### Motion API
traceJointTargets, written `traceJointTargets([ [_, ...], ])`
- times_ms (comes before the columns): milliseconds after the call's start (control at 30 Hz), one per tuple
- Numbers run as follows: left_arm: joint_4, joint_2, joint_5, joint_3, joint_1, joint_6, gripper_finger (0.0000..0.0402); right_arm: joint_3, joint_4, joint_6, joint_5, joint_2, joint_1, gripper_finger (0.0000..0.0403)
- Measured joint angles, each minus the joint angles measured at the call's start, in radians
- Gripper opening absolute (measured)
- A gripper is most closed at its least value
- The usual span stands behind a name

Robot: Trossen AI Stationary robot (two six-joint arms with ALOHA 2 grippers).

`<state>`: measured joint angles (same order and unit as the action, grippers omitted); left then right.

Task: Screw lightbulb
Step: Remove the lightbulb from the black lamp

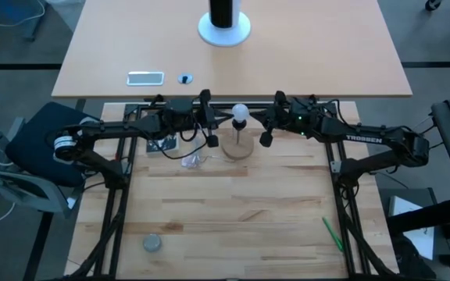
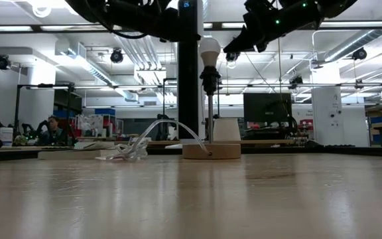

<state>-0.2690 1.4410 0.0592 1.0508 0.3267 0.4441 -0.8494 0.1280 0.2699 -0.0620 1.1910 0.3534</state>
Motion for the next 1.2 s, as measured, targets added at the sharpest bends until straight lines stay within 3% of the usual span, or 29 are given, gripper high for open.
traceJointTargets([
  [200,-0.004,0.012,-0.211,0.0,0.007,0.009,0.0,0.0,-0.016,0.015,0.068,-0.018,-0.009,0.0],
  [500,-0.018,0.056,-0.189,0.0,0.007,0.015,0.0,0.0,0.024,0.018,0.059,0.022,-0.006,0.0],
  [833,0.014,0.048,-0.112,0.0,0.001,0.021,0.0,0.0,0.008,0.004,-0.049,0.022,-0.005,0.0],
  [1067,0.029,0.035,-0.226,0.0,0.002,0.011,0.0,0.0,-0.044,-0.008,-0.042,0.013,-0.011,0.0],
  [1200,0.006,0.042,-0.234,0.0,0.003,0.008,0.0,0.0,-0.043,0.0,-0.007,0.012,-0.025,0.0],
])
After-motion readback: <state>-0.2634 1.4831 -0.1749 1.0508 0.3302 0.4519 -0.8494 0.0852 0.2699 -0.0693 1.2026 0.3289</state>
